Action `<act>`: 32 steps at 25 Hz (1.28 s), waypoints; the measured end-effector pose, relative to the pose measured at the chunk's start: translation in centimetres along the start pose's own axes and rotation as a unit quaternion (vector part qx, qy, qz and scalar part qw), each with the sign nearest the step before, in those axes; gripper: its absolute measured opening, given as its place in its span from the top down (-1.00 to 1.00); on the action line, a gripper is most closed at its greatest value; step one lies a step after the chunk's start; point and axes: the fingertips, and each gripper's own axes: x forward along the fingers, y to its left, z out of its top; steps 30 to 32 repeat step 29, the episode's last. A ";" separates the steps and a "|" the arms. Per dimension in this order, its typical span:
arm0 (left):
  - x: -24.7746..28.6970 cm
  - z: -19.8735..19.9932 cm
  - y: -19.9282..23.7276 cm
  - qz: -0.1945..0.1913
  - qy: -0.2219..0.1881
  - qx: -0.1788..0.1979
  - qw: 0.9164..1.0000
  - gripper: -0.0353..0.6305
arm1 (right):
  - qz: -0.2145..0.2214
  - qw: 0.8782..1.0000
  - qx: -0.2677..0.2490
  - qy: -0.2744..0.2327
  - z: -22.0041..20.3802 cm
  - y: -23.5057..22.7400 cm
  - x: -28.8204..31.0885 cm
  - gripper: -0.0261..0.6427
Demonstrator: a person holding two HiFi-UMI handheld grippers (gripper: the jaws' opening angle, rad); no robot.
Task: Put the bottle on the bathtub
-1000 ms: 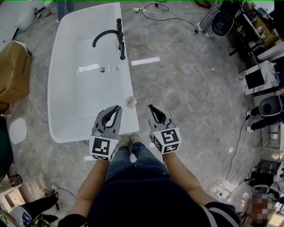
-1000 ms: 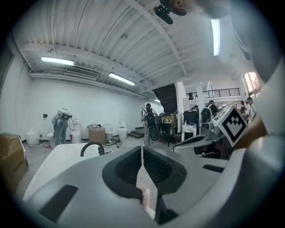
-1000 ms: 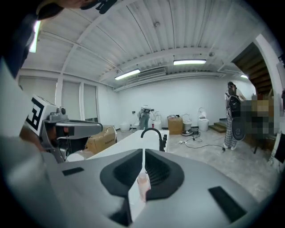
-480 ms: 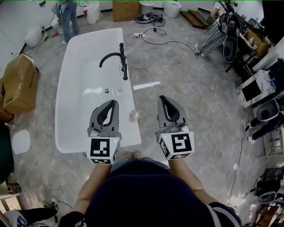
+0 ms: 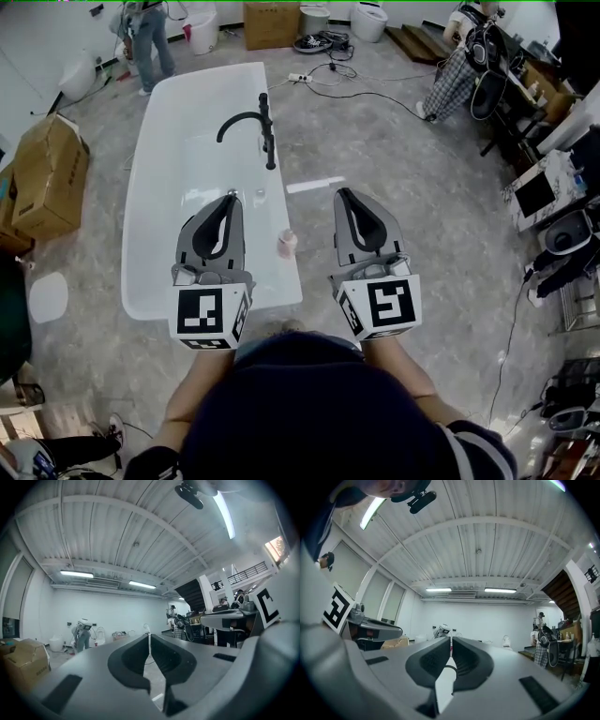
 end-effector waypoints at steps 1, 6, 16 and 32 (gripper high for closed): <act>0.0 0.0 -0.1 0.001 0.001 0.001 1.000 0.79 | 0.003 1.000 0.001 0.000 -0.1 0.0 0.0 0.82; 0.0 -0.3 -0.5 0.006 0.003 0.003 1.000 0.79 | 0.021 1.000 0.003 0.001 -0.6 0.3 -0.1 0.82; 0.9 -0.2 -1.6 0.014 0.006 0.010 1.000 0.79 | 0.034 0.999 0.010 -0.002 -1.2 -1.4 0.1 0.82; 1.6 -1.9 -5.0 0.029 0.011 0.011 0.999 0.79 | 0.058 0.998 0.024 -0.019 -3.3 -3.9 -0.6 0.82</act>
